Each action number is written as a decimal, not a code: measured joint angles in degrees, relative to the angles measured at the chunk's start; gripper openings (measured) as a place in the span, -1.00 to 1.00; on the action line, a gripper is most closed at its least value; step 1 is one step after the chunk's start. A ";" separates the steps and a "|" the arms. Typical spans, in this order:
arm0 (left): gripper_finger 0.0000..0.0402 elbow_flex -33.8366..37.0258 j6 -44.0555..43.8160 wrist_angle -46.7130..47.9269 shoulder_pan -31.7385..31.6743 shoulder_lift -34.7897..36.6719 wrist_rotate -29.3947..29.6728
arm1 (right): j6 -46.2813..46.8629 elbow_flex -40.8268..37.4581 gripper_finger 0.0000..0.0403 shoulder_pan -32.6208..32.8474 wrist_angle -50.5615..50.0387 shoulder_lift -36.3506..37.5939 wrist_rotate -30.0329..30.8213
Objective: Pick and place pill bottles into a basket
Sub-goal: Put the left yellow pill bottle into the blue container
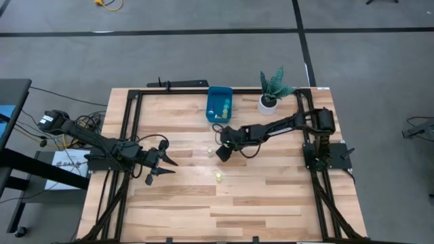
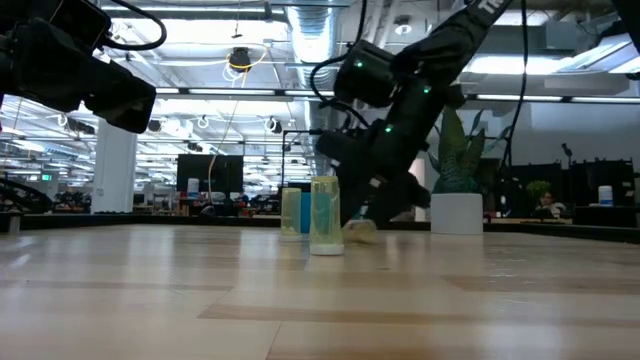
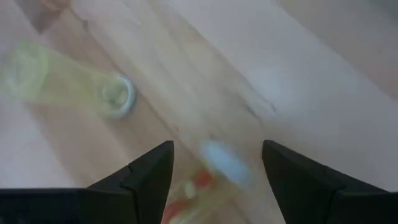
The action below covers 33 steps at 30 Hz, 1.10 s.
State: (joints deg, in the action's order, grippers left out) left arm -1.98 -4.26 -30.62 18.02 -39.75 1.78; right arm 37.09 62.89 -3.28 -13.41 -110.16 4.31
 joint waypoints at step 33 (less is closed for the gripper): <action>-0.36 0.00 -1.50 0.29 0.02 0.02 -0.15 | -30.18 4.61 0.19 3.73 -1.49 -2.24 -0.04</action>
State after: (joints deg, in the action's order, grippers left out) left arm -1.98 -5.76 -30.33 18.04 -39.73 1.63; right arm 6.91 67.51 0.45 -14.90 -112.40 4.27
